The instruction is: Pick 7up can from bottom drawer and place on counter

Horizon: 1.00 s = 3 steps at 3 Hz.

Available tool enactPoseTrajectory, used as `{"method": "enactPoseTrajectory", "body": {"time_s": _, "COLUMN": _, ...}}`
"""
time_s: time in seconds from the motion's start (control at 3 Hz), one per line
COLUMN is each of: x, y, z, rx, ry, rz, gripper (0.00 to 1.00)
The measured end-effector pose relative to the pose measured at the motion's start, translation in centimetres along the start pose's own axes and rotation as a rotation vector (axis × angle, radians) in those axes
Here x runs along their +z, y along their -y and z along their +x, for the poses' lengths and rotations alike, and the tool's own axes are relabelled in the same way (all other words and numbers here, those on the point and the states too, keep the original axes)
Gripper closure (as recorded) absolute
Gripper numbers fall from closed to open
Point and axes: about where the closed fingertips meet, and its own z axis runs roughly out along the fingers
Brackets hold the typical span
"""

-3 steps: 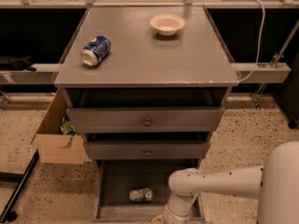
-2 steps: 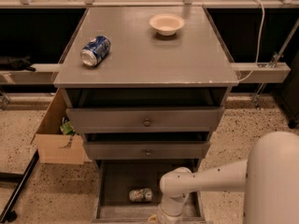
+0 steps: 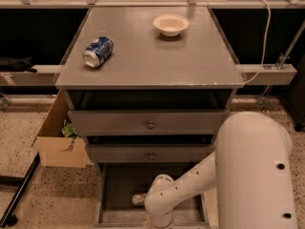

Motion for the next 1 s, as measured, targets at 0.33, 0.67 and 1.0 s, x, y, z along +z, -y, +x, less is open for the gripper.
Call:
{"method": "enactPoseTrajectory", "body": {"time_s": 0.33, "x": 0.0, "y": 0.0, "z": 0.2, "rx": 0.043, "ry": 0.006, "rz": -0.001, "gripper": 0.00}}
{"method": "enactPoseTrajectory", "body": {"time_s": 0.67, "x": -0.7, "y": -0.5, "z": -0.5, "rx": -0.006, "ry": -0.009, "rz": 0.010, "gripper": 0.00}}
{"method": "enactPoseTrajectory", "body": {"time_s": 1.0, "x": -1.6, "y": 1.9, "z": -0.5, "rx": -0.029, "ry": -0.055, "rz": -0.021, "gripper": 0.00}}
